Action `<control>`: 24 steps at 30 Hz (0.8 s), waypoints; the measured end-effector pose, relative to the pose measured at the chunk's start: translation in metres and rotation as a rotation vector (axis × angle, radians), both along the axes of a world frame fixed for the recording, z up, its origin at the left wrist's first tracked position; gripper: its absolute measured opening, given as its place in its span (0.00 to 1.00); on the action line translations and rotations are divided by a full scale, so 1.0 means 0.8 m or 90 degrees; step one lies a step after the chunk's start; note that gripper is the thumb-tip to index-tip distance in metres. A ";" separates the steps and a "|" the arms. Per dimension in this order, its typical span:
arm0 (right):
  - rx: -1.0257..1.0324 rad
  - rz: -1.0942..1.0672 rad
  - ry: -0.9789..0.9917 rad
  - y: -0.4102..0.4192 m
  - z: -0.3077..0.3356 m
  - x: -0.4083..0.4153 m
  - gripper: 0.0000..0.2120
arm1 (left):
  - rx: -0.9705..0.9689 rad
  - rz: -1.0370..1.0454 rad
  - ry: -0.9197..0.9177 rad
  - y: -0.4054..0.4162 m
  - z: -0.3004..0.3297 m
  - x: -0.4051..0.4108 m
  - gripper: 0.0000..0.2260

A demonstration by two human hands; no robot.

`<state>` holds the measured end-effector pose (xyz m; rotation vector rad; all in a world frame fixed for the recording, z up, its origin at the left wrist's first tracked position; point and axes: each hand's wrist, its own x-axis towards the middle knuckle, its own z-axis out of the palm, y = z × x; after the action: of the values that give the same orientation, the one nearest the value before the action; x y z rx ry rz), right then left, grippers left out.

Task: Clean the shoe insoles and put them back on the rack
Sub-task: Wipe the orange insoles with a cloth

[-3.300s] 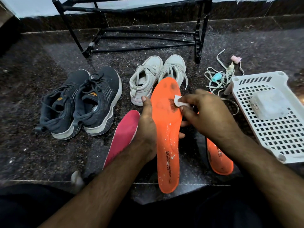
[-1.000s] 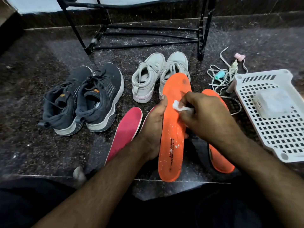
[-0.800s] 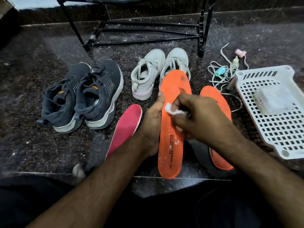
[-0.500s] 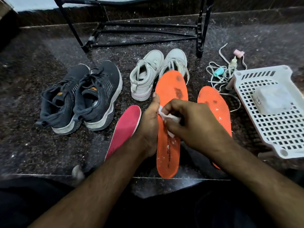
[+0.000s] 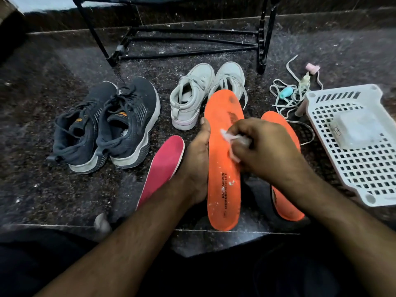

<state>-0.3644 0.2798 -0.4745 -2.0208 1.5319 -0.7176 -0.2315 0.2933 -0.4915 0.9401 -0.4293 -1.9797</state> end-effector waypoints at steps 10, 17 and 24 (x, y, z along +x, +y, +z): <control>-0.004 0.001 -0.036 0.018 0.005 0.007 0.07 | 0.014 -0.026 0.032 0.008 -0.003 -0.007 0.34; -0.012 -0.032 -0.034 0.011 0.000 0.004 0.08 | -0.003 -0.010 0.000 0.011 -0.014 -0.015 0.28; -0.044 -0.031 0.007 -0.007 0.004 -0.010 0.09 | -0.035 -0.071 -0.072 0.013 -0.018 -0.016 0.30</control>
<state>-0.3725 0.2743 -0.4714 -2.0470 1.5870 -0.7892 -0.2441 0.3033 -0.5063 1.0159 -0.6101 -2.0099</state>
